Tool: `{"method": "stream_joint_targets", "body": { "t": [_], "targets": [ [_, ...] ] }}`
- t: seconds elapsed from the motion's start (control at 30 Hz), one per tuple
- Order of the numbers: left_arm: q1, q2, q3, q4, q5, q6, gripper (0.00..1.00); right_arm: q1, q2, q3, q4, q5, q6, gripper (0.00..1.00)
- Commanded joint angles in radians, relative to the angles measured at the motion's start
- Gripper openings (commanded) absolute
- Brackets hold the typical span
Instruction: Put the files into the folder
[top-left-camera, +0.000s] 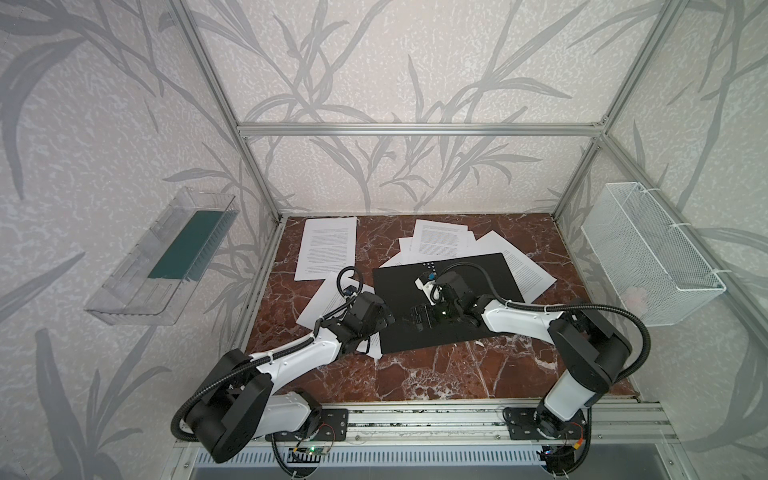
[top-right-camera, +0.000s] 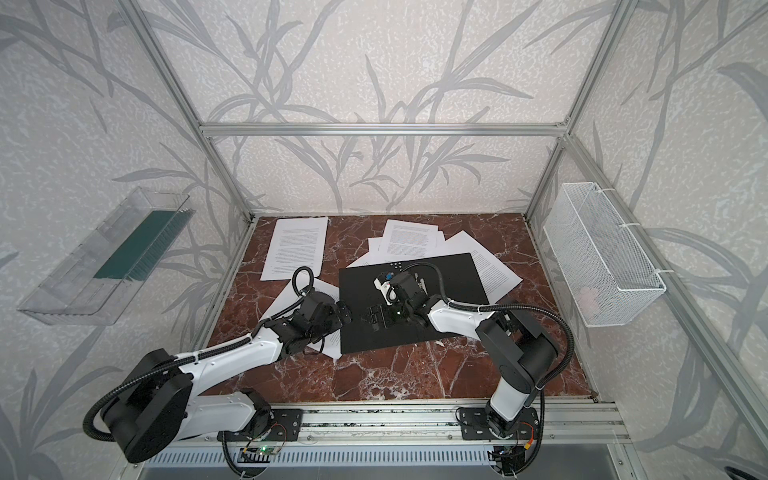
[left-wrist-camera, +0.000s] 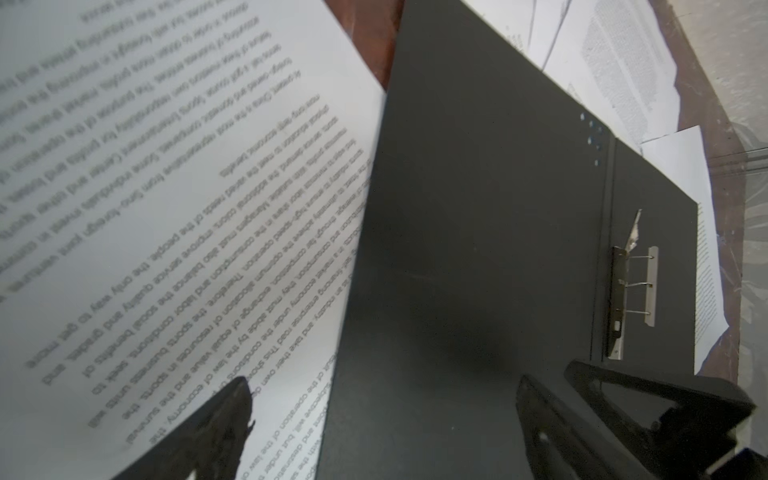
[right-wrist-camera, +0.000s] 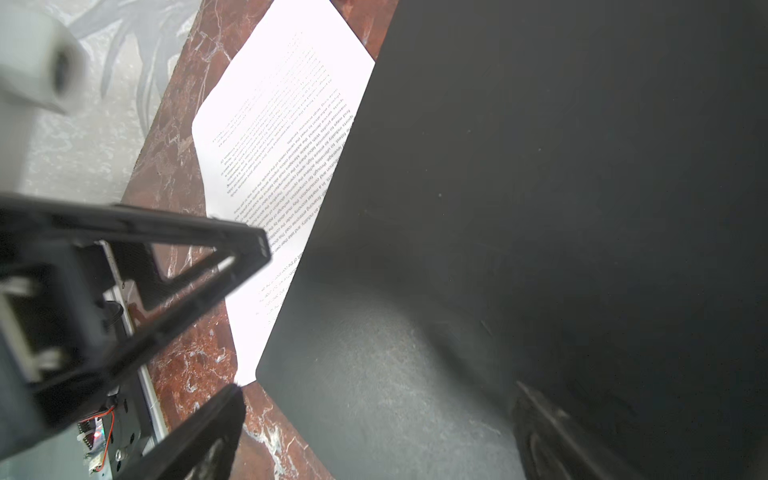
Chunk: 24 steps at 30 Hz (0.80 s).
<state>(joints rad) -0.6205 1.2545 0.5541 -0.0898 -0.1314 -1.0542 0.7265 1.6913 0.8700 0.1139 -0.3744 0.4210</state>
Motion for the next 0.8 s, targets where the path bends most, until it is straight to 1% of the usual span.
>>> {"method": "stream_joint_targets", "body": {
  "t": [0.0, 0.07, 0.13, 0.23, 0.3, 0.37, 0.53, 0.67, 0.77],
  "targets": [
    [0.028, -0.085, 0.001, -0.09, -0.086, 0.075, 0.99, -0.001, -0.031, 0.009, -0.02, 0.008, -0.012, 0.99],
    [0.1, -0.129, 0.007, -0.141, -0.052, 0.118, 0.99, 0.0, -0.028, 0.012, -0.019, 0.0, -0.011, 0.99],
    [0.187, -0.156, 0.007, -0.154, 0.007, 0.175, 0.99, 0.007, -0.025, 0.015, -0.022, 0.001, -0.015, 0.99],
    [0.311, -0.166, 0.015, -0.173, 0.084, 0.257, 0.99, 0.017, -0.018, 0.024, -0.029, 0.006, -0.02, 0.99],
    [0.375, -0.151, 0.021, -0.169, 0.12, 0.306, 0.99, 0.028, -0.015, 0.029, -0.031, 0.007, -0.025, 0.99],
    [0.437, -0.112, 0.031, -0.153, 0.167, 0.348, 0.99, 0.05, -0.007, 0.036, -0.031, 0.017, -0.034, 0.99],
    [0.577, -0.01, 0.083, -0.121, 0.194, 0.423, 0.99, 0.118, 0.069, 0.088, -0.057, 0.028, -0.073, 0.99],
    [0.648, 0.104, 0.153, -0.103, 0.18, 0.494, 0.99, 0.139, 0.111, 0.116, -0.056, -0.003, -0.079, 0.99],
    [0.707, 0.207, 0.212, -0.114, 0.179, 0.522, 0.99, 0.146, 0.125, 0.122, -0.048, -0.026, -0.077, 0.99]
  ]
}}
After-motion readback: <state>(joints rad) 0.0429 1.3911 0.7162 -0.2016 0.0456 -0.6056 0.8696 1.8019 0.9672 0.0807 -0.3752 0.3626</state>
